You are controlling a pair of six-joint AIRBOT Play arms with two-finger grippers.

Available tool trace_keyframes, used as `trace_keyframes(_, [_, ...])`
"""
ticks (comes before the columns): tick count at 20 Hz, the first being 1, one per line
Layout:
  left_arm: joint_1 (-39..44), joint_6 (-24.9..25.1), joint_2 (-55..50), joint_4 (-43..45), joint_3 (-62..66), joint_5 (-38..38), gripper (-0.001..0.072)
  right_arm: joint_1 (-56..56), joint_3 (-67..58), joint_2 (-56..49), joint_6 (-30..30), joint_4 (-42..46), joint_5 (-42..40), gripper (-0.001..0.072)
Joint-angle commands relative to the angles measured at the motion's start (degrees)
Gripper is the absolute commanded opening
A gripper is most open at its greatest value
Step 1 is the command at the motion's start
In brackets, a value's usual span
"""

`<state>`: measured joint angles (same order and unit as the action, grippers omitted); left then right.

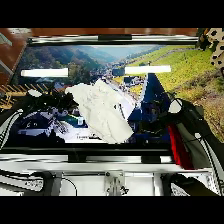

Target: Fold the shirts.

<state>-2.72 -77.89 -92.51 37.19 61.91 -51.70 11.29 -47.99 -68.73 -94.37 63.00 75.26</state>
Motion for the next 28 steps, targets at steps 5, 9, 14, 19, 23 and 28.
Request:
trace_keyframes(5, [-1.46,7.37,1.9,0.26,3.87,-7.54,0.0031,0.37,2.58,-10.38,3.82,-18.51,-14.86,0.0677])
trace_keyframes(9, [-1.42,7.37,2.25,0.26,3.85,-7.52,0.0031,0.37,2.58,-12.76,6.56,-20.06,-14.6,0.0564])
trace_keyframes(14, [-1.42,7.39,3.26,0.26,3.87,-7.28,0.0031,0.35,2.58,-12.76,7.21,-20.5,-14.56,0.0203])
trace_keyframes(19, [-1.42,8.52,8.24,0.28,7.91,-5.75,0.003,-0.24,-1.38,-9.55,10.71,-19.34,-13.27,0.008])
trace_keyframes(23, [-1.42,14.34,18.16,0.26,21.64,-5.79,0.003,-5.51,-17.27,1.49,13.88,-15.67,-11.96,0.008])
trace_keyframes(28, [-1.42,12.79,31.36,0.31,40.06,-5.79,0.003,-7.54,-41.07,15.76,12.87,-5.44,-12.33,0.008])
